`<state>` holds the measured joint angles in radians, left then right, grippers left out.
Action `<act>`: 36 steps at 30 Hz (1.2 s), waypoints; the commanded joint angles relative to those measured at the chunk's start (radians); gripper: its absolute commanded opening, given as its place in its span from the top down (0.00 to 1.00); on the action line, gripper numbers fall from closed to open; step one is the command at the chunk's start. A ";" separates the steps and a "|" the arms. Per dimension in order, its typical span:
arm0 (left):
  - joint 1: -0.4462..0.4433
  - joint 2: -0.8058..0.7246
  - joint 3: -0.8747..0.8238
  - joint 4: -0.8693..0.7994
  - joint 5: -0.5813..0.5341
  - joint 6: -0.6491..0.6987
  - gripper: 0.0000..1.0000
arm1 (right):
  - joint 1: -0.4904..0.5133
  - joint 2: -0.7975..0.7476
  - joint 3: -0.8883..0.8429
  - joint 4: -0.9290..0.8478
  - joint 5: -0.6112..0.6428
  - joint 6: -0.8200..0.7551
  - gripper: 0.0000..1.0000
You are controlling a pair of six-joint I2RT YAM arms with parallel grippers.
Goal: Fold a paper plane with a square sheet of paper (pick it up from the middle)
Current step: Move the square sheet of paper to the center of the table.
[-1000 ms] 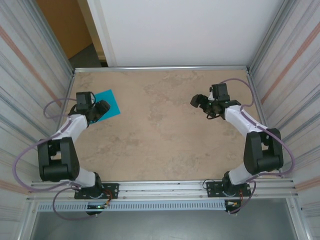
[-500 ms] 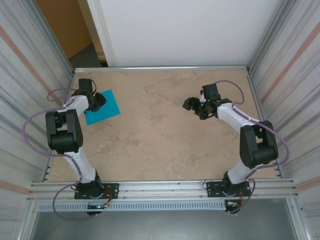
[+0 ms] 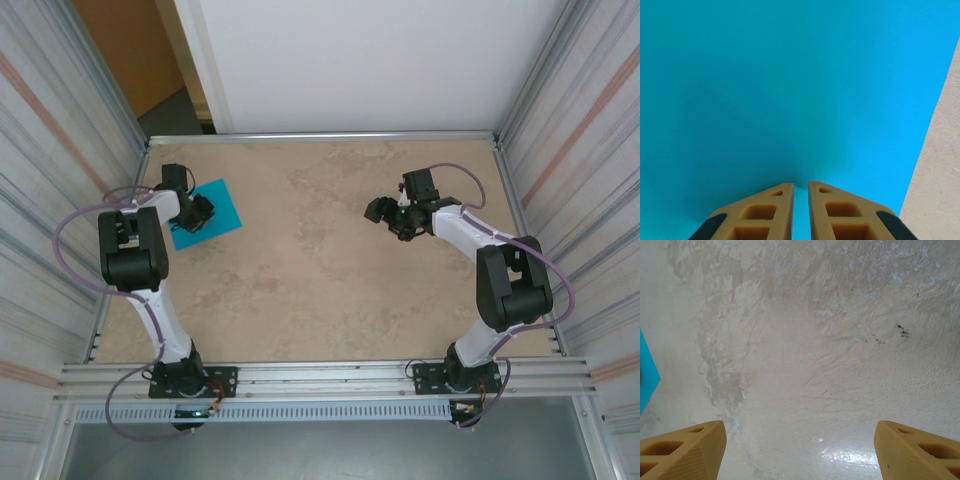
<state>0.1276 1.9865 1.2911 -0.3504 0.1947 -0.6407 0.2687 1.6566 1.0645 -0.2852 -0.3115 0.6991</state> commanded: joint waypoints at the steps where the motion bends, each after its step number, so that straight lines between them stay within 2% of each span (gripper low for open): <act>1: 0.006 0.026 -0.026 -0.061 0.058 -0.025 0.86 | -0.006 0.009 0.030 -0.013 -0.001 -0.003 0.23; 5: -0.023 -0.005 -0.083 -0.074 0.086 -0.022 0.86 | -0.012 0.006 0.027 -0.019 0.008 0.003 0.23; 10: -0.150 -0.042 -0.147 -0.107 0.091 -0.019 0.86 | -0.018 0.000 0.022 -0.023 0.026 0.019 0.23; 21: -0.620 -0.064 -0.202 -0.036 0.105 -0.250 0.87 | -0.022 -0.040 -0.013 -0.027 0.049 0.058 0.23; 25: -0.739 -0.067 -0.216 0.054 0.144 -0.375 0.87 | -0.022 -0.071 -0.038 -0.035 0.058 0.060 0.23; 30: -0.795 -0.126 -0.173 0.115 0.214 -0.424 0.85 | -0.018 -0.111 -0.073 -0.048 0.032 0.057 0.28; 33: -0.773 -0.203 -0.161 0.109 0.217 -0.395 0.82 | 0.005 -0.126 -0.074 -0.077 -0.009 0.029 0.33; 36: -0.717 -0.243 -0.160 0.088 0.257 -0.312 0.76 | 0.052 -0.120 -0.077 -0.101 -0.024 0.021 0.36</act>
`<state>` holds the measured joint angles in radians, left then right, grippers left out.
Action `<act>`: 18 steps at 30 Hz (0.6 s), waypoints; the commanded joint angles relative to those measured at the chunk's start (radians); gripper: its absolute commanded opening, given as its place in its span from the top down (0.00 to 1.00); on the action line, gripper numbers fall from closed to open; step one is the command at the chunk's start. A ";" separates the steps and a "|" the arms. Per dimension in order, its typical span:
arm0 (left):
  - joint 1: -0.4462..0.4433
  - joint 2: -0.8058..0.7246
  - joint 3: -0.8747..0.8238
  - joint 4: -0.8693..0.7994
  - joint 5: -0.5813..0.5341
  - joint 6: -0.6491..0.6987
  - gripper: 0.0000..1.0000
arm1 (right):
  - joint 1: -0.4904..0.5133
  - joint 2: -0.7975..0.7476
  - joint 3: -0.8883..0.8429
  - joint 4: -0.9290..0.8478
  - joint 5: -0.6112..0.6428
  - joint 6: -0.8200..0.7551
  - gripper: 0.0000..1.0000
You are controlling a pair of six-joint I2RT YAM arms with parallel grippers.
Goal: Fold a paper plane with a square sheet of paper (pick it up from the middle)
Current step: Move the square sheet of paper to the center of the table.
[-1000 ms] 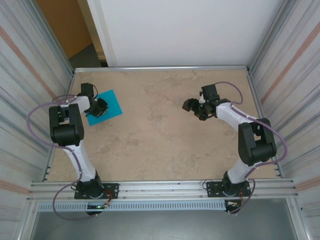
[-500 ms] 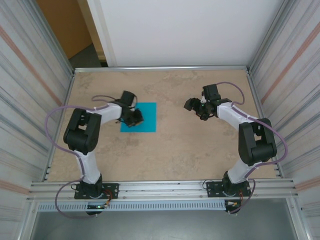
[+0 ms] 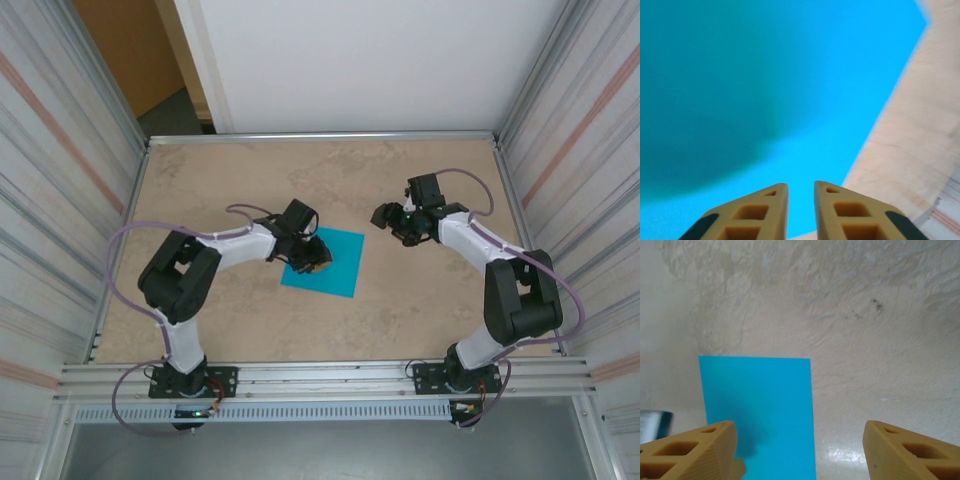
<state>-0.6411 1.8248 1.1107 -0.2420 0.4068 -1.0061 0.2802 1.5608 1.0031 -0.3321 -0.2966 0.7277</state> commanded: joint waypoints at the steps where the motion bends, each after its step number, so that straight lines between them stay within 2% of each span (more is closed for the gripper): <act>1: 0.071 -0.084 0.023 -0.044 0.050 0.086 0.75 | 0.055 -0.013 -0.019 -0.050 -0.048 0.005 0.40; 5: 0.138 -0.053 0.039 -0.097 0.083 0.209 0.75 | 0.113 0.054 -0.024 -0.002 -0.106 0.052 0.58; 12: 0.178 0.063 0.138 -0.160 0.097 0.303 0.77 | 0.163 0.188 0.036 0.013 -0.125 0.066 0.78; 18: 0.188 0.128 0.176 -0.186 0.109 0.315 0.80 | 0.163 0.268 0.092 -0.016 -0.103 0.042 0.83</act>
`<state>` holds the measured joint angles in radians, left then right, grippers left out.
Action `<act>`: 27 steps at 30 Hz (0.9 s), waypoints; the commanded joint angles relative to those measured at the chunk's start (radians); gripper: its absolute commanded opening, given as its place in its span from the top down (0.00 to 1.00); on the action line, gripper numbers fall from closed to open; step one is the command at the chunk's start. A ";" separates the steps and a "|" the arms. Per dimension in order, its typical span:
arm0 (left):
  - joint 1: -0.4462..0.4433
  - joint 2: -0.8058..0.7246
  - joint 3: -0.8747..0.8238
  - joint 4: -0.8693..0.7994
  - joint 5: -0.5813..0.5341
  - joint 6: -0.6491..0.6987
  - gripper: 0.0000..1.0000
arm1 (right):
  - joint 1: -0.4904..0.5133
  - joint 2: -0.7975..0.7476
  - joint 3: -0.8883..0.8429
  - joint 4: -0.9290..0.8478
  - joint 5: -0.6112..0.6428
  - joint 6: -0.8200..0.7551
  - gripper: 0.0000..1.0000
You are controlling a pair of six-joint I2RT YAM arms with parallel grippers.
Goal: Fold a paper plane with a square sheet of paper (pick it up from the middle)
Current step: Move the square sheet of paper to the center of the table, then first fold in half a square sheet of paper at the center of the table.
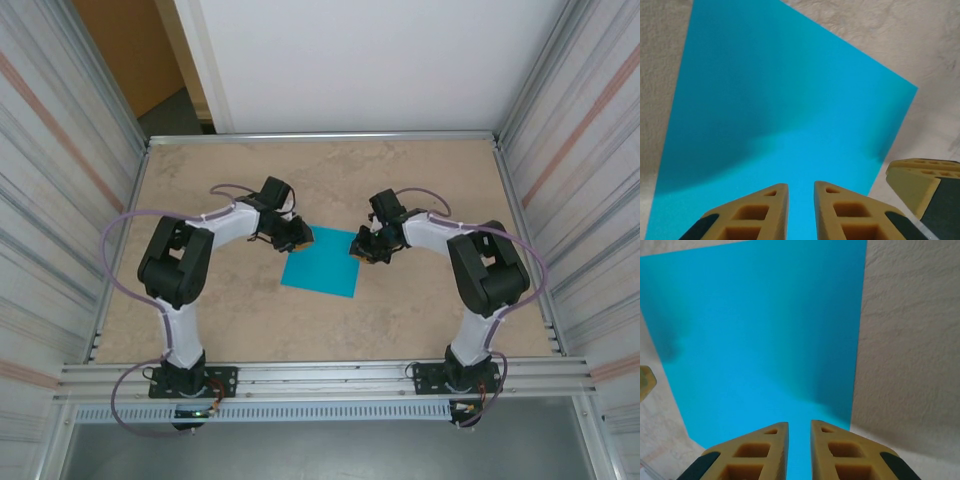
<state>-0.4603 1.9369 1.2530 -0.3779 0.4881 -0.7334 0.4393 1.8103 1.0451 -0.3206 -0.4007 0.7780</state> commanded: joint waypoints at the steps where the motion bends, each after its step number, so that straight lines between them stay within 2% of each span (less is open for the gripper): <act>1: 0.008 0.021 0.033 -0.060 0.020 0.044 0.80 | 0.003 0.028 0.058 -0.036 0.009 -0.017 0.83; 14: -0.016 -0.033 -0.161 -0.040 -0.025 -0.026 0.80 | -0.005 0.150 0.134 -0.081 0.030 -0.074 0.81; 21: -0.034 -0.072 -0.190 -0.020 -0.025 -0.050 0.80 | -0.010 0.203 0.220 -0.105 0.010 -0.125 0.79; 25: -0.027 -0.088 -0.166 -0.031 -0.036 -0.038 0.80 | -0.019 0.138 0.211 -0.118 0.000 -0.128 0.80; 27: -0.026 -0.105 -0.158 -0.029 -0.033 -0.032 0.84 | -0.020 0.073 0.178 -0.120 -0.012 -0.125 0.80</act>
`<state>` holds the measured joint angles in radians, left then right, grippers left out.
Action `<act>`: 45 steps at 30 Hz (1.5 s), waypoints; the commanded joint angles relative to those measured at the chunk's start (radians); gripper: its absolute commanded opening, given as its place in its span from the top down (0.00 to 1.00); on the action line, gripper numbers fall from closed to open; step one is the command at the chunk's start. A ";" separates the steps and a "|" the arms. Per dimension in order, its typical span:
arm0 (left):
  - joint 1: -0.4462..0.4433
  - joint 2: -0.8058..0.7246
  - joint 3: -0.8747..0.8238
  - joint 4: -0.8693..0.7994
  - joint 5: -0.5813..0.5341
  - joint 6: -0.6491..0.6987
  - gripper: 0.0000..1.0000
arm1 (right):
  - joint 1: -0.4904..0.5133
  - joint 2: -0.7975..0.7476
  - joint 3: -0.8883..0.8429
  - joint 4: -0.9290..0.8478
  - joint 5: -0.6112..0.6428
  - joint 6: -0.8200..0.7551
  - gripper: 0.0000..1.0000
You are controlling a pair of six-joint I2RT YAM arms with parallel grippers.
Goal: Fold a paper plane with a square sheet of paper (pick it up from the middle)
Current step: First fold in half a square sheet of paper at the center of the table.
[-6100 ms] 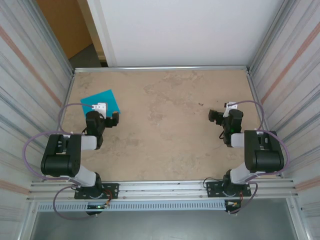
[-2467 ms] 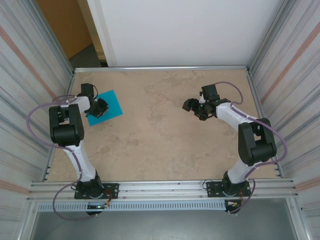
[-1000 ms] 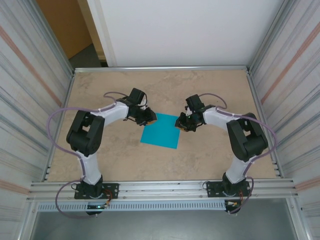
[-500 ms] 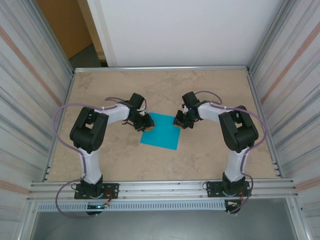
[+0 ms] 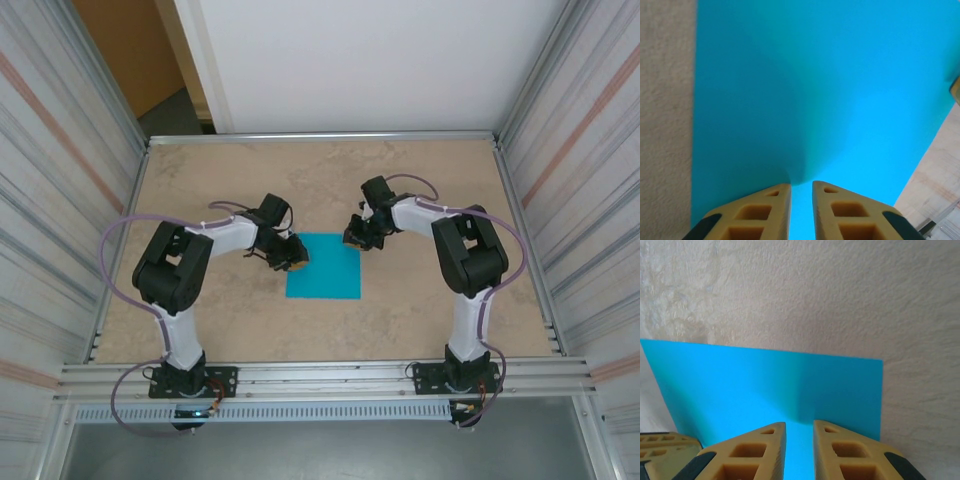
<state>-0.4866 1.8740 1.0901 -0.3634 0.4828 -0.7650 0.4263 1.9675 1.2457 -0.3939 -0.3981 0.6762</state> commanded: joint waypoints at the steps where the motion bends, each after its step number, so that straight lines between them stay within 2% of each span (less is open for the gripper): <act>1: 0.000 -0.048 0.009 -0.044 -0.027 0.000 0.85 | -0.006 -0.108 -0.044 -0.045 -0.017 -0.016 0.80; 6: 0.002 -0.065 -0.008 -0.031 -0.042 -0.006 0.87 | 0.019 -0.153 -0.123 -0.035 -0.047 0.005 0.81; 21: 0.011 -0.026 -0.066 -0.026 -0.077 -0.025 0.93 | 0.040 -0.053 -0.139 -0.033 -0.019 0.026 0.85; 29: 0.009 -0.011 -0.100 0.067 -0.031 -0.065 0.94 | 0.042 -0.002 -0.123 0.042 -0.081 0.058 0.85; 33: 0.008 -0.024 -0.137 0.161 -0.002 -0.126 0.93 | 0.045 0.004 -0.105 0.059 -0.099 0.066 0.85; 37: 0.008 -0.051 -0.165 0.204 -0.021 -0.153 0.91 | 0.045 -0.007 -0.108 0.070 -0.092 0.068 0.85; 45: 0.003 -0.069 -0.202 0.321 0.005 -0.183 0.83 | 0.046 0.006 -0.111 0.096 -0.115 0.076 0.85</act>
<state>-0.4782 1.8194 0.9257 -0.0826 0.5064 -0.9161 0.4652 1.9392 1.1351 -0.2974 -0.5129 0.7265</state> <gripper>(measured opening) 0.163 0.152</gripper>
